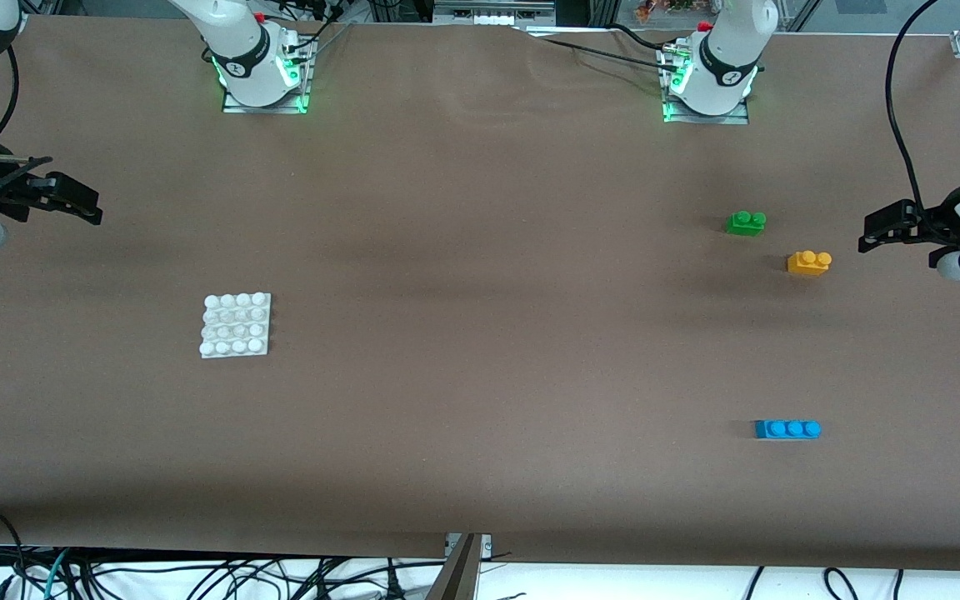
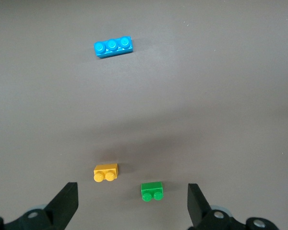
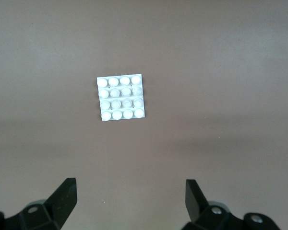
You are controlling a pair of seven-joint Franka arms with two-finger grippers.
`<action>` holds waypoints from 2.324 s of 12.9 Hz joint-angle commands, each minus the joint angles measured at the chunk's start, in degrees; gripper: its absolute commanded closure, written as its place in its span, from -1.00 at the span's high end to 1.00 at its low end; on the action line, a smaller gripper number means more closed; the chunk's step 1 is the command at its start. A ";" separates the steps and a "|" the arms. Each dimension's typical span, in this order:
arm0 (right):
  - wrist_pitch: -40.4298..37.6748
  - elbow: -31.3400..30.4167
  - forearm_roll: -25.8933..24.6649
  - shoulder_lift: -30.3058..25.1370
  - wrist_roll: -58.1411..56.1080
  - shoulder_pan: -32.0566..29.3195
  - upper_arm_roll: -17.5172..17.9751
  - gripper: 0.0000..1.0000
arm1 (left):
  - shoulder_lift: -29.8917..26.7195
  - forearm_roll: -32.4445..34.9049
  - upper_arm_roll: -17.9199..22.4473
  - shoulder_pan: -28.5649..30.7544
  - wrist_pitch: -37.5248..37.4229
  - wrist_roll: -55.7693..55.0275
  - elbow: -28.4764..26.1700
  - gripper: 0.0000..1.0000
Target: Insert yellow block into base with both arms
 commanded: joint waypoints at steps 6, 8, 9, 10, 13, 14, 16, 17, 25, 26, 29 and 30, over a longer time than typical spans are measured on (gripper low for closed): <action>-0.38 -0.53 0.56 -0.73 -0.68 -0.15 0.09 1.00 | 0.82 0.08 0.09 0.14 -1.26 1.20 1.98 1.00; -0.38 -0.53 0.47 -0.73 -0.68 -0.15 0.09 1.00 | 0.82 0.08 0.09 0.14 -1.26 1.29 1.98 1.00; -0.38 -0.53 0.47 -0.73 -0.68 -0.15 0.09 1.00 | 0.82 0.08 0.09 0.14 -1.26 1.29 1.98 1.00; -0.38 -0.53 0.56 -0.64 -0.77 -0.15 0.09 1.00 | 0.82 0.08 0.09 0.14 -1.26 1.29 1.98 1.00; 0.24 -0.53 0.47 -0.47 -0.68 -0.15 0.09 1.00 | 0.82 0.08 0.09 0.14 -1.26 1.20 1.98 1.00; 0.33 -0.53 0.47 -0.03 -0.60 -0.15 0.09 1.00 | 0.82 0.08 0.09 0.14 -1.26 1.20 1.98 1.00; 0.33 -0.45 -0.22 2.24 -0.94 -0.15 0.00 1.00 | 0.82 0.08 0.09 0.14 -1.26 1.20 1.98 1.00; 0.59 -0.27 -0.32 4.26 -0.95 -0.24 0.00 1.00 | 0.82 0.08 0.09 0.14 -1.26 1.20 1.98 1.00; 23.56 -8.94 0.74 18.43 -0.77 -1.47 -0.35 1.00 | 0.82 0.08 0.09 0.14 -1.26 1.20 1.98 1.00; 29.01 -11.93 0.82 18.78 -0.77 -1.56 -0.35 1.00 | 0.82 0.08 0.00 0.14 -1.26 1.20 1.98 1.00; 39.68 -17.92 0.82 20.53 -0.86 -1.56 -0.26 1.00 | 0.82 0.08 0.00 0.14 -1.26 1.11 1.98 1.00; 41.96 -18.81 0.82 21.50 -0.86 -1.56 -0.17 1.00 | 0.82 0.08 0.00 0.06 -1.26 1.11 1.98 1.00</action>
